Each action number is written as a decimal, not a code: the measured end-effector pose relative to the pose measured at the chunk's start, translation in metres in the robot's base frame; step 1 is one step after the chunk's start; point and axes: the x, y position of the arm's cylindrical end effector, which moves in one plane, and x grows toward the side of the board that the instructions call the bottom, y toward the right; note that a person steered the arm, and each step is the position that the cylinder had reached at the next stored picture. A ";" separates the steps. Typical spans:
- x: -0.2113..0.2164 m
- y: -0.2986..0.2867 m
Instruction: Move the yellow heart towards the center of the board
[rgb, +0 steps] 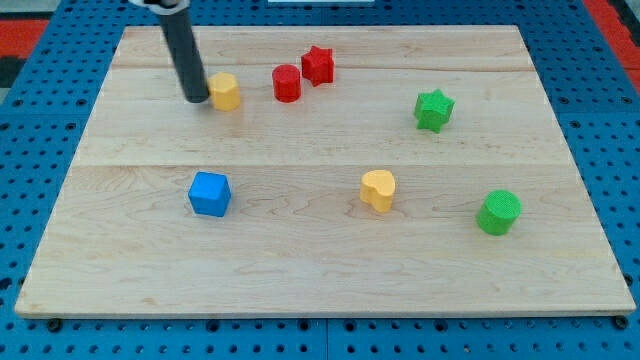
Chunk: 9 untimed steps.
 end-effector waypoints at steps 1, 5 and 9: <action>-0.001 0.032; 0.093 0.170; 0.196 0.238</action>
